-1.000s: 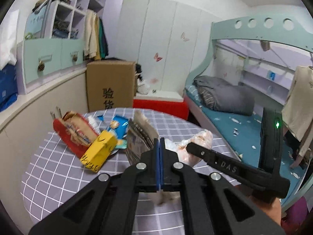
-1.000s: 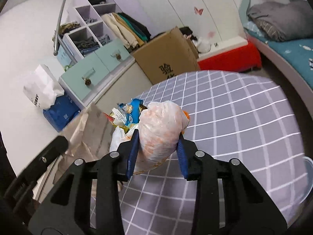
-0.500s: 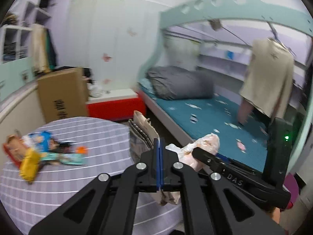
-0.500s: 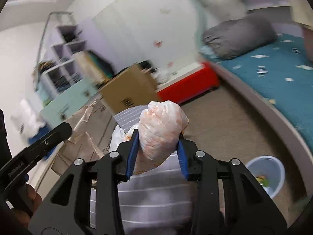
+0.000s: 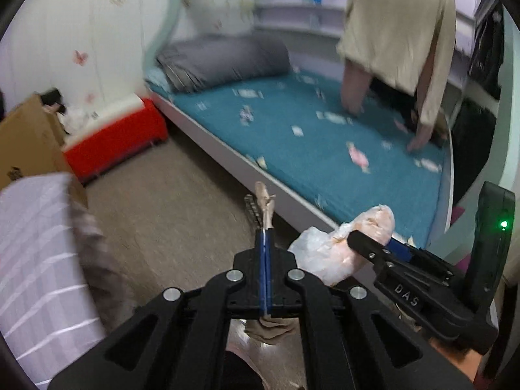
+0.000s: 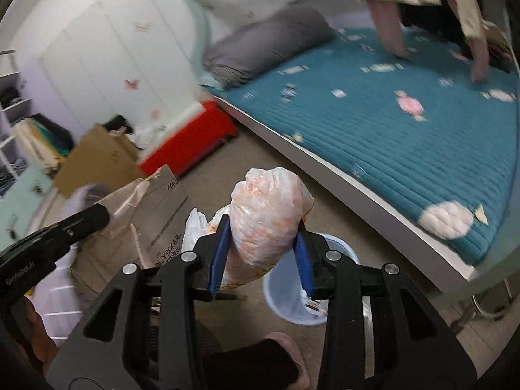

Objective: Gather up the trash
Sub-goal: 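Carry the newspaper and plastic bag toward the blue bucket, then open both grippers over the bucket to drop newspaper and bag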

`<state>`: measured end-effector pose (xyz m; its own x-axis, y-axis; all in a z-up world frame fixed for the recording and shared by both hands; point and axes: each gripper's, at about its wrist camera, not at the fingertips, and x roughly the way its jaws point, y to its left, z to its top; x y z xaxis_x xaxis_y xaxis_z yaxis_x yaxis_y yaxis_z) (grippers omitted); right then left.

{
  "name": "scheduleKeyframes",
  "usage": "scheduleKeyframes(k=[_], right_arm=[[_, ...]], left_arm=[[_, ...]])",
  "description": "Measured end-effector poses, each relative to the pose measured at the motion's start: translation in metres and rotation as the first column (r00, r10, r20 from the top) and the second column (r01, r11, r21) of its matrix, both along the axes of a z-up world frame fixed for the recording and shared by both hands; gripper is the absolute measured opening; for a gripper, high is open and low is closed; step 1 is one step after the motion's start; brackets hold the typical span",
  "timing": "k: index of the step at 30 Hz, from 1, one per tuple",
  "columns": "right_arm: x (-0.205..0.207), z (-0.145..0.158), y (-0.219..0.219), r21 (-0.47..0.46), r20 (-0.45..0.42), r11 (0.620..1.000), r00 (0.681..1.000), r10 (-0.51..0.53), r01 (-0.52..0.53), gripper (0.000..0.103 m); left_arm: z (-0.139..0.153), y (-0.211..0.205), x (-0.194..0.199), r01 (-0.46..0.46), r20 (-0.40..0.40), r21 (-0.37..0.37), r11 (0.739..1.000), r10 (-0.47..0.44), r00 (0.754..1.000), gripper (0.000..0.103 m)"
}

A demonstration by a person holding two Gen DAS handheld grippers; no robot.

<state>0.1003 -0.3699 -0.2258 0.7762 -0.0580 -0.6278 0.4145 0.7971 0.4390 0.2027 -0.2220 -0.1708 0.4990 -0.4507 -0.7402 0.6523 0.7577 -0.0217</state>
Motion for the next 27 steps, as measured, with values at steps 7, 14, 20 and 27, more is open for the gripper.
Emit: scheduleKeyframes(k=[7,14,20,27], right_arm=[[0.014,-0.050,-0.023,-0.014,-0.102,0.997,0.991,-0.081,0.080,0.037],[0.017,-0.078,-0.040,0.006,-0.163,0.994,0.981,-0.107,0.109,0.037],[0.018,-0.089,-0.040,0.020,-0.187,0.995,0.978,-0.097,0.103,0.037],[0.023,-0.096,-0.029,0.034,-0.199,0.997,0.978,-0.064,0.073,0.038]], left_arm=[[-0.081,-0.057,0.040,0.048,-0.109,0.140,0.989,-0.033,0.993,0.001],[-0.125,-0.085,0.067,0.067,-0.191,0.163,0.984,-0.036,0.981,0.006],[-0.151,-0.086,0.066,0.014,-0.161,0.282,0.959,0.033,0.986,0.072],[-0.147,-0.057,0.074,-0.044,-0.190,0.281,0.959,0.101,0.977,0.072]])
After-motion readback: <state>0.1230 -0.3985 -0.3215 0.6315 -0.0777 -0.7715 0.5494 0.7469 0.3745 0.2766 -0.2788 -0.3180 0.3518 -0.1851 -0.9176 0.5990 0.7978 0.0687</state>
